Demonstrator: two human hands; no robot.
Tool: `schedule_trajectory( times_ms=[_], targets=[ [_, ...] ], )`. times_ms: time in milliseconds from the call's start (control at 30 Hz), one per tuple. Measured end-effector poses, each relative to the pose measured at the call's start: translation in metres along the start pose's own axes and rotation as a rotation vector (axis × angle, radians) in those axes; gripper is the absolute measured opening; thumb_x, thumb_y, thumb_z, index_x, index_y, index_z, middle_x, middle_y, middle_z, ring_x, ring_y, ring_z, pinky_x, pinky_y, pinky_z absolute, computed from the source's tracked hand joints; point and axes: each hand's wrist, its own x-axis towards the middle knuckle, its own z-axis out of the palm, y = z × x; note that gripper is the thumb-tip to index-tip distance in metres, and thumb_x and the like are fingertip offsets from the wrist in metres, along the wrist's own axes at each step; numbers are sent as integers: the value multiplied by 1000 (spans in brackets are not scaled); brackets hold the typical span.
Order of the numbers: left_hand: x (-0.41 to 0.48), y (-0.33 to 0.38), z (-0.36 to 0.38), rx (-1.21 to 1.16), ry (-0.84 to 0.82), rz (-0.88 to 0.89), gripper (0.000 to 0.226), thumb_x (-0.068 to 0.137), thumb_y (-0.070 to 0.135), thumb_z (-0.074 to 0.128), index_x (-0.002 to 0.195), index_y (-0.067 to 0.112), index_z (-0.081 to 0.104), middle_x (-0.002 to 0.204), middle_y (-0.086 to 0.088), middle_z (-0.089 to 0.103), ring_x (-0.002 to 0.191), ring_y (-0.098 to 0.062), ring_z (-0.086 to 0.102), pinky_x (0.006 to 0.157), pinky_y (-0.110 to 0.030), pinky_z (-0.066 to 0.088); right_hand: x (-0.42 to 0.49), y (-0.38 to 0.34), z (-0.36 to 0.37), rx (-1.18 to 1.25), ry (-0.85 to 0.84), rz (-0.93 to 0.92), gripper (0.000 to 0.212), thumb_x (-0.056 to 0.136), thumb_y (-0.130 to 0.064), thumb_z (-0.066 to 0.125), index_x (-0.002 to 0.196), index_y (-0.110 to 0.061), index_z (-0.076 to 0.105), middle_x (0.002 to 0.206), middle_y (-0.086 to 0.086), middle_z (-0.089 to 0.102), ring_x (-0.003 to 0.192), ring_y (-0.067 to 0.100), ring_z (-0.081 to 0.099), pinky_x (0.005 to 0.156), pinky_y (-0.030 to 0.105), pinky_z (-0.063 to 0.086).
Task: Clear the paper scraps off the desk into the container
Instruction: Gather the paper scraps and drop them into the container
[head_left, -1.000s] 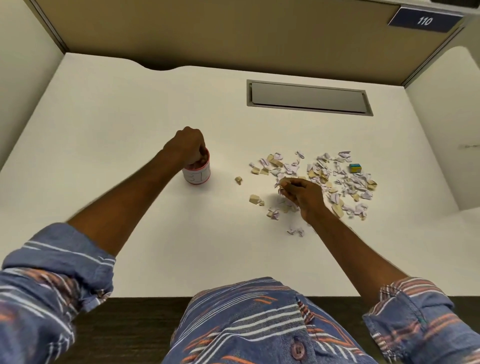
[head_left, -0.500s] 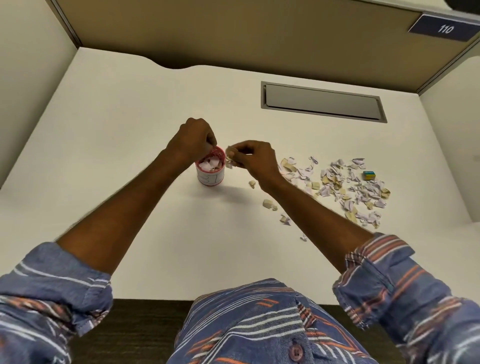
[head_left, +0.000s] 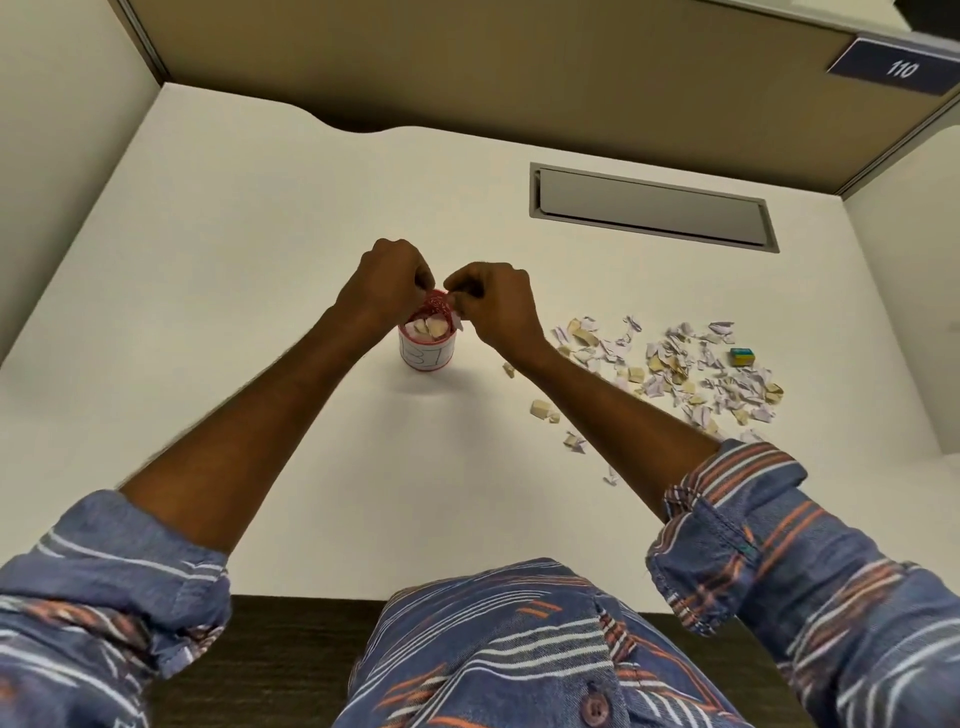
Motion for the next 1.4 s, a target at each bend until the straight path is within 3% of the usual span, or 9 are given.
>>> schedule_trajectory(
  times_ms=[167, 400, 567, 700, 900, 1067, 1200, 1300, 1400],
  targets=[
    [1, 7, 10, 25, 41, -18, 23, 86, 2, 64, 103, 10, 77, 107, -12, 73, 96, -29, 69, 80, -34, 57, -5, 4, -12, 306, 23, 135, 20, 82, 0, 69, 98, -9, 75, 90, 5, 76, 85, 22, 75, 85, 40, 62],
    [0, 5, 12, 42, 90, -58, 24, 83, 3, 65, 103, 11, 76, 107, -12, 72, 96, -29, 69, 80, -37, 58, -4, 0, -12, 587, -185, 214, 35, 78, 15, 56, 108, 0, 66, 104, 15, 70, 103, 32, 69, 90, 53, 59],
    [-7, 4, 13, 9, 127, -41, 28, 85, 1, 60, 106, 11, 75, 111, -9, 72, 102, -26, 68, 85, -33, 55, -11, 8, -22, 557, -150, 157, 25, 81, 10, 65, 103, -1, 67, 103, 16, 72, 96, 26, 71, 86, 42, 62],
    [-22, 24, 35, -109, 123, 127, 26, 90, 9, 57, 107, 16, 76, 112, -3, 73, 108, -18, 66, 97, -28, 50, -41, 49, -43, 239, -66, -9, 12, 87, -7, 72, 100, -7, 72, 96, 4, 75, 87, 10, 70, 82, 23, 56],
    [-37, 54, 122, -190, -48, 309, 38, 91, 2, 56, 127, 9, 63, 130, -11, 62, 123, -28, 55, 107, -32, 39, -127, 157, -66, -492, -353, -268, 36, 100, -28, 58, 134, -16, 62, 143, 10, 58, 130, 28, 54, 104, 40, 50],
    [-42, 51, 184, -19, -209, 248, 54, 100, 30, 49, 148, 8, 38, 157, -15, 29, 147, -32, 21, 122, -39, 17, -182, 207, -89, -645, -244, -408, 34, 100, -19, 58, 133, -14, 64, 140, 11, 61, 123, 30, 61, 94, 38, 55],
    [-60, 51, 208, 39, -252, 221, 72, 95, 56, 44, 152, 13, 32, 162, -11, 18, 151, -29, 8, 124, -41, 11, -205, 232, -135, -652, -67, -266, 31, 97, -18, 57, 126, -12, 68, 140, 9, 60, 123, 30, 60, 90, 42, 58],
    [-80, 62, 219, -10, -260, 275, 82, 91, 63, 47, 153, 13, 28, 163, -7, 14, 152, -25, 1, 124, -39, 9, -220, 252, -166, -569, 93, 41, 41, 100, -30, 55, 139, -17, 58, 150, 5, 51, 134, 27, 51, 104, 41, 51],
    [-96, 79, 234, -54, -290, 342, 86, 89, 60, 52, 155, 13, 22, 164, -6, 10, 152, -22, 0, 125, -36, 8, -233, 264, -170, -475, 93, 200, 62, 99, -44, 57, 152, -16, 40, 160, 5, 36, 148, 23, 33, 120, 39, 32]
  ],
)
